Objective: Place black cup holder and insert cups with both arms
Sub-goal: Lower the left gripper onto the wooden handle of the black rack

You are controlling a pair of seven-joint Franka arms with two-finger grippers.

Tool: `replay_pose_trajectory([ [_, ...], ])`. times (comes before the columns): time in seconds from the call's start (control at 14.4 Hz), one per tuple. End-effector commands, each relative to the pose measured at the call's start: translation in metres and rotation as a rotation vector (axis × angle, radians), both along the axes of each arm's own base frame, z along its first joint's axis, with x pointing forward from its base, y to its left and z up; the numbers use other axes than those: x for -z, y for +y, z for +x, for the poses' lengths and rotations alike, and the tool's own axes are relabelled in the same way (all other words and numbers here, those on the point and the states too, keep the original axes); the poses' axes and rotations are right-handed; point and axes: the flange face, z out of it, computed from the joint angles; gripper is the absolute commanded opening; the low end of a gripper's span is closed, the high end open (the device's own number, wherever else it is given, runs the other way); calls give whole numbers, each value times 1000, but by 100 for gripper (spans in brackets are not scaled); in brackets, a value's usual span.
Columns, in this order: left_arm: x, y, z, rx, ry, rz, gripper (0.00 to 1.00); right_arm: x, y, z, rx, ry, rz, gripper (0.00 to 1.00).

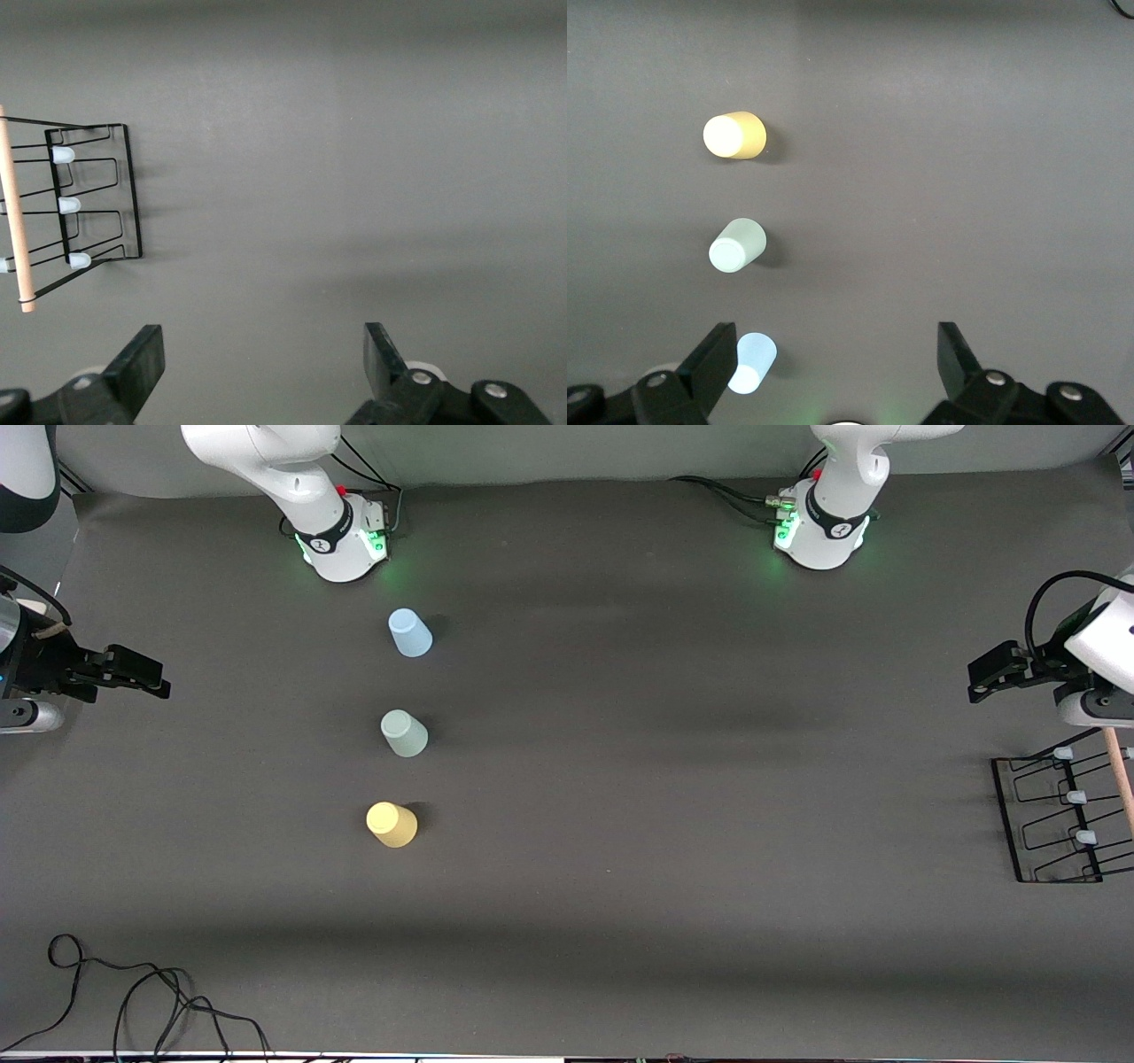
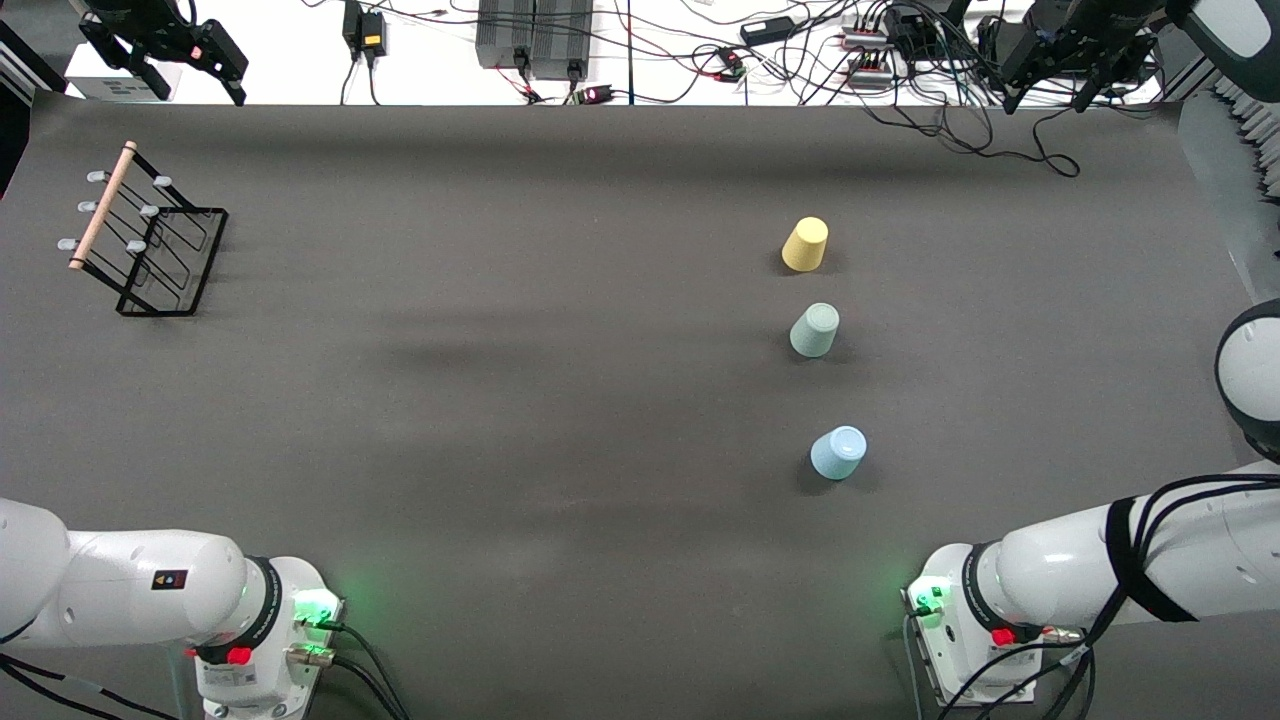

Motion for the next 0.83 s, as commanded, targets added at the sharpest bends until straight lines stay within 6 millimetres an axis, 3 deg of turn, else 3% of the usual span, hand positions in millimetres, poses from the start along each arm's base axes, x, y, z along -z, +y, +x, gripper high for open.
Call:
replay_pose_trajectory([
  [0.0,-7,0,-3,-15,-8,5,100,-4,2,-5,-11,-13,-6,100],
  [0.35,-5,5,-1,-23,-9,2,100,-4,2,-3,-11,-15,-8,100],
  [0.55,4,37,7,-59,-5,1,100,-4,2,-3,-11,-13,-8,100],
  [0.76,17,55,29,-87,8,0,100,-4,2,-3,-11,-13,-8,100],
])
